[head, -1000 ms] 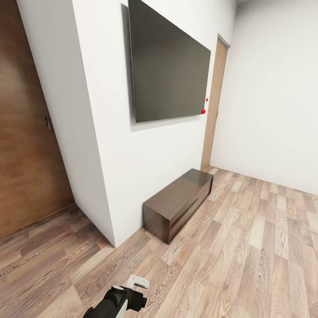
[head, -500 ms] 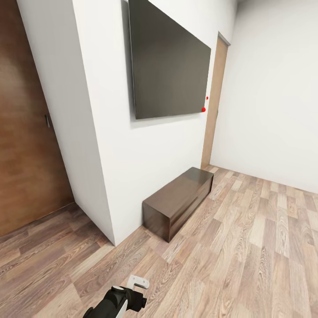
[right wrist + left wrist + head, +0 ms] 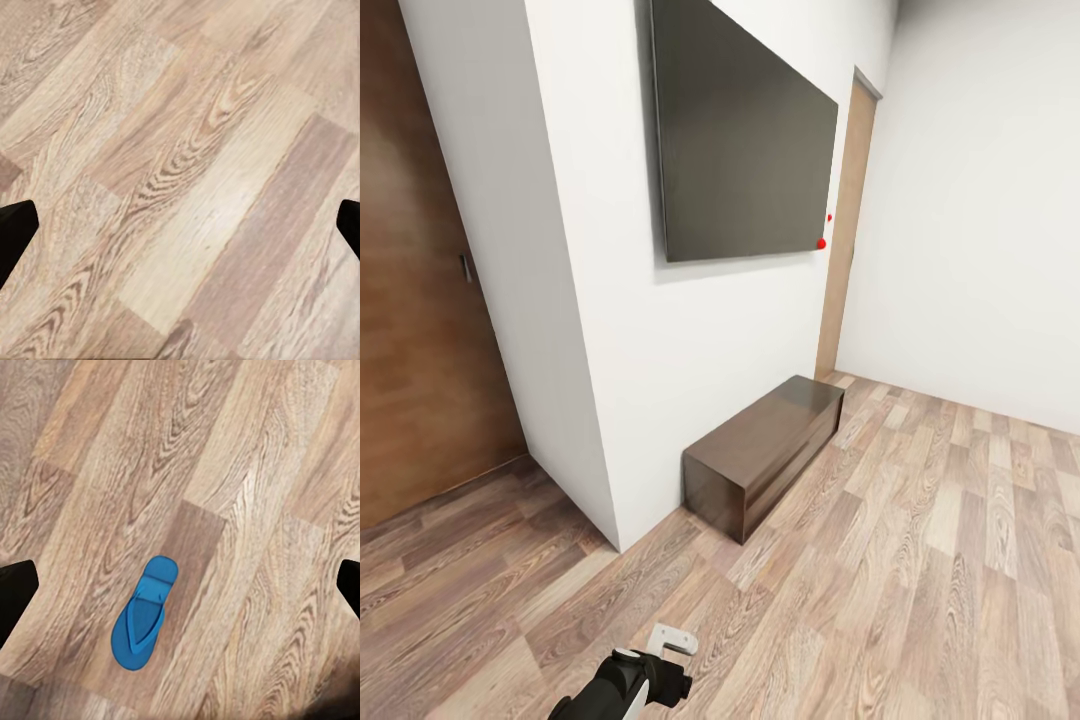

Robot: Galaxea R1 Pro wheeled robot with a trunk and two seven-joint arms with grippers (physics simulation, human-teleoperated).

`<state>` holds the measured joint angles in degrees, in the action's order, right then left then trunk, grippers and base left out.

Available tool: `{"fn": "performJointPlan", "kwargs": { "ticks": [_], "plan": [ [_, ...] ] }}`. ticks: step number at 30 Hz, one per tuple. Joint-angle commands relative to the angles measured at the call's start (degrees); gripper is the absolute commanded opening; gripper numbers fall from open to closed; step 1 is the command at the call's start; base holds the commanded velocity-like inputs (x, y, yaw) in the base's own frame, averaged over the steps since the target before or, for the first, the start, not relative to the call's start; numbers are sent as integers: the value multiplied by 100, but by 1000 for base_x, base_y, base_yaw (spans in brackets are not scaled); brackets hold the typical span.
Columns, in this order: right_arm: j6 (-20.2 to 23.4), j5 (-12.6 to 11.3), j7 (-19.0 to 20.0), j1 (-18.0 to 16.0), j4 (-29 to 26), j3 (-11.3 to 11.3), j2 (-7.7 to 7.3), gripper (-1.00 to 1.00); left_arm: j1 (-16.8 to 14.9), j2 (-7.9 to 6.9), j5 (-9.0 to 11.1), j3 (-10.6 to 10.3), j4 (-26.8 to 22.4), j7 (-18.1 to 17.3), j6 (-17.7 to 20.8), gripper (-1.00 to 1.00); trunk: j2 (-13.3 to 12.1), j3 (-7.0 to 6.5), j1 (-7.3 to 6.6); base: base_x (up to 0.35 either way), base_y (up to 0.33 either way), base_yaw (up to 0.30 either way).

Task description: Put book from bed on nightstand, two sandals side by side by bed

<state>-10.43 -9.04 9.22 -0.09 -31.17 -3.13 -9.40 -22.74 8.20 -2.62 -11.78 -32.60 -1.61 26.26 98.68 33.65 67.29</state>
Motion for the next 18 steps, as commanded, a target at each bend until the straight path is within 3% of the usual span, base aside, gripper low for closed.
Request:
{"fn": "performJointPlan", "kwargs": {
  "ticks": [1, 7, 10, 13, 18],
  "plan": [
    [125, -316, 273, 0, -162, -47, -113, 100, -2, -1, -29, -6, -8, -18, 28, 100, 44, 24, 22, 0, 0, 0],
    [1679, -2167, 1287, 0, -948, -215, -715, 100, -2, 4, -28, -8, -3, -23, 25, 100, 285, 132, 154, 0, 0, 0],
    [2459, -2854, 1479, 0, -1450, -259, -939, 100, -2, 5, -25, -9, -2, -23, 27, 100, 405, 186, 220, 0, 0, 0],
    [2896, -3212, 1546, 0, -2053, -296, -1060, 100, -2, 5, -22, -9, 2, -24, 27, 100, 525, 240, 286, 0, 0, 0],
    [3234, -3491, 1440, 0, -2892, -559, -1152, 100, -2, 11, -20, -9, 6, -24, 28, 100, 726, 329, 396, 0, 0, 0]
  ]
}}
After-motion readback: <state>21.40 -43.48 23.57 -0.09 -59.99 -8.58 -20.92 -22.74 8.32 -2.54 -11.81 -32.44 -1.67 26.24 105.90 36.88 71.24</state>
